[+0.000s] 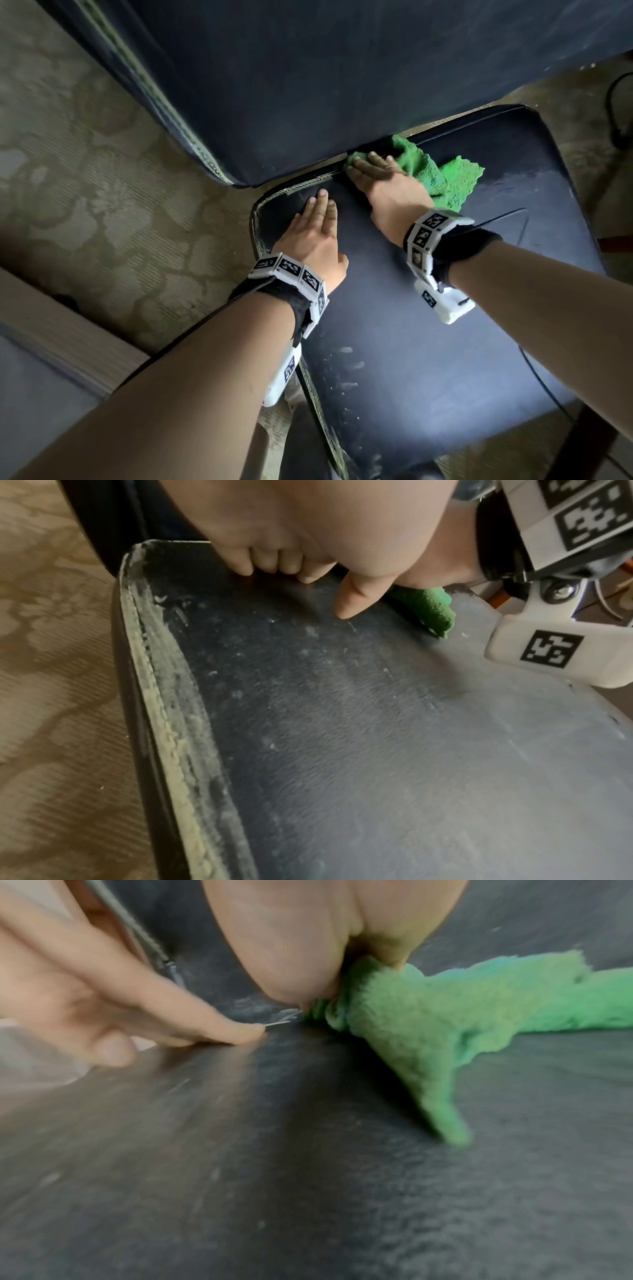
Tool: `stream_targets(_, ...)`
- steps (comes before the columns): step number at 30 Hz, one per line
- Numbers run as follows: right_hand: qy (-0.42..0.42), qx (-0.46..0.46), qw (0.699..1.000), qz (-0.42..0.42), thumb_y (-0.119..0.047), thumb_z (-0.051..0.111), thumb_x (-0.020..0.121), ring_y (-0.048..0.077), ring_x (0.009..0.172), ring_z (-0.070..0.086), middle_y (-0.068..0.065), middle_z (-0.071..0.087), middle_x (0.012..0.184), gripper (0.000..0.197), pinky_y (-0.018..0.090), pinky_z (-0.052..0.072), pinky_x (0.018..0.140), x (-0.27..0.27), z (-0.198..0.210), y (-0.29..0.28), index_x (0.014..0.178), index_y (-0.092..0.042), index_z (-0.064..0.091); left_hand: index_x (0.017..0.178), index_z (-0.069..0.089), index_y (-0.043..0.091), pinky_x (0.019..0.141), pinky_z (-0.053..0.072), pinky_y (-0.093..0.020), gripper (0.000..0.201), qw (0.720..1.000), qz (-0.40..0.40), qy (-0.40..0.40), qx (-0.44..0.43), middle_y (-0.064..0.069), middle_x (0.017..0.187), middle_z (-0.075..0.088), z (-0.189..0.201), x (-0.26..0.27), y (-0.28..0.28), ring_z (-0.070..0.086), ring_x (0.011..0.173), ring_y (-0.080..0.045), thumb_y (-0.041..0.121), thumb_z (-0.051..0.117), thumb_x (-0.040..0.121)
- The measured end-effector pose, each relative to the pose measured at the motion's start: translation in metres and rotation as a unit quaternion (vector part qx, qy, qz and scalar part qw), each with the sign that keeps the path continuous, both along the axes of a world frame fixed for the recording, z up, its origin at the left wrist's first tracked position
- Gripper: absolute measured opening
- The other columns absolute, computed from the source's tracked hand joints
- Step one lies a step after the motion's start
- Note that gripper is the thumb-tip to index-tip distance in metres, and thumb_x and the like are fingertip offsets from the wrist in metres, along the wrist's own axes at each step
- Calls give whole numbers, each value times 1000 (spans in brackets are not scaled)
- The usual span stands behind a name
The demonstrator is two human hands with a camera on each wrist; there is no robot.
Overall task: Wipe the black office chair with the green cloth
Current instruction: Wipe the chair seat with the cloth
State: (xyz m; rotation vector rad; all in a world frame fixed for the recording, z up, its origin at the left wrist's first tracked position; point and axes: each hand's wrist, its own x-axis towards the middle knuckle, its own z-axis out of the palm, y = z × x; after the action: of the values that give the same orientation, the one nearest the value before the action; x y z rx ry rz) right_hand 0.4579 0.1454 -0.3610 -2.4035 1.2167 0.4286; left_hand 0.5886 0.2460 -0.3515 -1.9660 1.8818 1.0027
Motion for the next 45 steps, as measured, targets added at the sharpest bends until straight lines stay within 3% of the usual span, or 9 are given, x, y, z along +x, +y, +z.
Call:
stream_targets(5,-5,-4,1000,-8,-9,30,102,28,151,7,11,12,163,55,35,0,121,24,0,14,155,-6,17,158,-4,6,124,4,-37,86,1000,6,-5,6,-11,165,-16,-2,-3,-1,-8,154,-22,33,50,96)
stream_targets(11,-24,27,999,-4,-5,36,98,25,151,7,-2,12,164,61,45,18,122,13,-10,6,155,-21,20,158,-7,8,125,4,-35,83,1000,-11,-1,22,-9,164,-21,2,2,-1,-11,153,-20,32,45,98)
stream_targets(19,-36,30,999,13,-14,37,103,28,151,7,4,11,164,54,41,9,123,45,-5,23,155,-14,22,157,-3,2,124,3,-38,84,1000,-22,-5,19,-15,165,-10,5,1,-2,-6,154,-24,32,48,97)
stream_targets(23,-52,28,998,-27,-15,44,98,26,150,17,0,19,162,58,45,27,119,31,-11,13,153,-26,29,157,4,4,121,17,-37,80,1000,-10,-8,8,-14,166,-4,18,3,-8,2,154,-25,29,50,98)
stream_targets(30,-26,15,998,-47,-6,39,97,27,151,11,5,16,163,60,36,12,121,35,9,15,154,-15,25,157,15,6,112,34,-38,70,999,20,-37,2,-9,167,0,21,14,6,12,153,-21,28,46,98)
stream_targets(34,-44,11,999,25,-21,36,105,26,151,11,5,16,163,51,36,8,122,61,-4,33,154,-14,26,145,42,12,82,48,-35,54,998,37,-48,-24,-9,156,29,18,17,11,58,118,-30,30,50,94)
stream_targets(39,-23,12,1000,4,-7,39,94,25,150,16,0,20,162,62,43,20,122,27,-7,7,153,-23,28,159,8,11,107,38,-37,69,999,-8,-36,4,-2,167,-9,22,26,10,15,152,-19,28,42,101)
stream_targets(43,-18,-23,1000,8,-8,39,98,29,150,16,7,22,161,55,37,16,120,37,2,13,152,-13,30,159,9,10,110,34,-37,69,999,-7,-33,11,-5,167,-8,22,23,10,11,153,-19,26,41,101)
stream_targets(45,-21,-9,1000,18,-15,40,102,33,150,13,8,18,162,53,42,21,121,52,-1,27,153,-14,28,157,16,12,101,43,-39,67,1000,7,-30,2,-5,167,1,18,23,13,31,147,-25,27,45,98)
